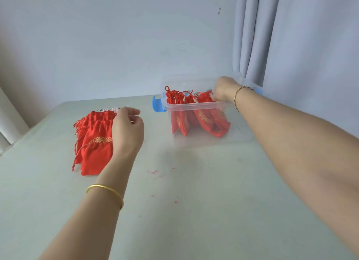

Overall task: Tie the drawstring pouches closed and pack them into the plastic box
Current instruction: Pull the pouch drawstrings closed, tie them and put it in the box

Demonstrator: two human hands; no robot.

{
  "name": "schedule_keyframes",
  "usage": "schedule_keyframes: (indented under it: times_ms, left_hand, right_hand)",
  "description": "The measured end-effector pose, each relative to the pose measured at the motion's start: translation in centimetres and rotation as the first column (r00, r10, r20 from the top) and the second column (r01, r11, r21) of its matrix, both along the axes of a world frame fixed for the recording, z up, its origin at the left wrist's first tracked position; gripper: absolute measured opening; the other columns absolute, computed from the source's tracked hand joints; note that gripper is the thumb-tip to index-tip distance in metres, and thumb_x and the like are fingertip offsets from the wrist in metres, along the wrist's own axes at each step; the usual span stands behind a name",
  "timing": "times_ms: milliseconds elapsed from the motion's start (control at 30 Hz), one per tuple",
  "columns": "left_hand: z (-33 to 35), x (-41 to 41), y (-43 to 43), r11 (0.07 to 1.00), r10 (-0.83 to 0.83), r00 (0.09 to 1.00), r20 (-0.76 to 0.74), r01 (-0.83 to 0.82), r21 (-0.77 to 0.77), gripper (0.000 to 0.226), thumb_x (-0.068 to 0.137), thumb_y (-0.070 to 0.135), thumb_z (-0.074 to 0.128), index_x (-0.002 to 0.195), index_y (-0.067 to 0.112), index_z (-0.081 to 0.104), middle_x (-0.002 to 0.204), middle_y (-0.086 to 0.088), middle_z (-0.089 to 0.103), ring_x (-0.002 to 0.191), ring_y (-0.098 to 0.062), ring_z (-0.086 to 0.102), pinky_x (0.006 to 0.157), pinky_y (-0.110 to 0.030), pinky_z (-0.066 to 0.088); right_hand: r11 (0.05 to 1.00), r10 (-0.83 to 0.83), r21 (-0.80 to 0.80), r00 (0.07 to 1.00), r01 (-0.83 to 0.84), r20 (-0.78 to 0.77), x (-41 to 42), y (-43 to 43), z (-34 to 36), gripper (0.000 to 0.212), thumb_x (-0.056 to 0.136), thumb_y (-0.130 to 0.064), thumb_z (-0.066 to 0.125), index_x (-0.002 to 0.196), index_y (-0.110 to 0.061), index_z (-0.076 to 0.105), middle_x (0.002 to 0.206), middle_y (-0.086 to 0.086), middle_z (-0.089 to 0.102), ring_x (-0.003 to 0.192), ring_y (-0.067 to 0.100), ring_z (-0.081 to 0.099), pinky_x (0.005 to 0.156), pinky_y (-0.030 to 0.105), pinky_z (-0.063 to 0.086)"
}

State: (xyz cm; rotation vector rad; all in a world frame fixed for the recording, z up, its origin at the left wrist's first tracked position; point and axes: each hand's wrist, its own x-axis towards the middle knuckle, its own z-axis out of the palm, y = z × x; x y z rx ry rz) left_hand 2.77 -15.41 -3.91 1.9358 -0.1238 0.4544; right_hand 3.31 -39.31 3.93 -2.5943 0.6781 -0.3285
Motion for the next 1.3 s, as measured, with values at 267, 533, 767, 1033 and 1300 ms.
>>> schedule_keyframes:
  times_ms: [267,533,767,1033,1300]
  left_hand:
    - [-1.8,-1.3,4.7,0.857,0.325,0.943,-0.069,-0.263,0.443,0.034,0.084,0.021,0.057,0.117,0.014,0.053,0.126,-0.016,0.045,0.122,-0.035,0.034,0.1,-0.044,0.028]
    - [-4.7,-3.3,7.9,0.789,0.369,0.9,-0.23,-0.173,0.59,0.047,0.087,0.022,0.061,0.124,0.003,0.039,0.132,-0.019,0.037,0.124,-0.038,0.034,0.099,-0.045,0.033]
    - [-5.2,-2.9,9.5,0.776,0.262,0.958,-0.12,-0.135,0.616,0.022,0.086,0.007,0.055,0.107,0.014,0.058,0.12,-0.017,0.044,0.115,-0.036,0.039,0.09,-0.04,0.036]
    - [-4.9,-4.5,9.0,0.924,0.096,0.995,0.0,-0.089,0.372,0.012,0.087,0.016,0.057,0.096,0.014,0.064,0.116,-0.009,0.045,0.117,-0.031,0.04,0.099,-0.039,0.033]
    - [-3.8,-8.9,4.0,0.921,-0.362,0.93,0.072,0.344,0.184,0.011,0.079,0.015,0.069,0.086,0.023,0.065,0.101,0.005,0.045,0.112,-0.017,0.041,0.098,-0.038,0.039]
  right_hand:
    - [0.999,0.038,0.011,0.94,-0.044,0.34,-1.3,0.5,3.0,0.024,0.079,0.011,0.043,0.093,0.006,0.063,0.093,0.025,0.067,0.085,0.035,0.067,0.081,0.042,0.056]
    - [0.922,0.313,0.042,0.804,-0.385,0.506,-7.4,11.3,0.0,0.028,0.08,0.006,0.038,0.089,-0.002,0.063,0.079,0.007,0.062,0.071,0.027,0.067,0.063,0.031,0.051]
    - [0.806,0.406,0.293,0.84,-0.515,0.359,-9.3,15.8,-6.3,0.017,0.088,-0.001,0.043,0.085,-0.01,0.057,0.066,0.002,0.06,0.052,0.01,0.062,0.044,0.023,0.045]
    - [0.598,0.345,0.688,0.907,-0.41,0.241,-9.8,17.6,-9.6,0.023,0.096,-0.027,0.046,0.091,-0.006,0.056,0.077,0.009,0.057,0.066,0.019,0.058,0.054,0.025,0.048]
    - [0.308,0.228,0.867,0.915,-0.391,0.332,-11.2,14.2,-11.1,0.013,0.093,-0.007,0.051,0.1,-0.008,0.061,0.084,0.005,0.064,0.061,0.01,0.062,0.058,0.025,0.053]
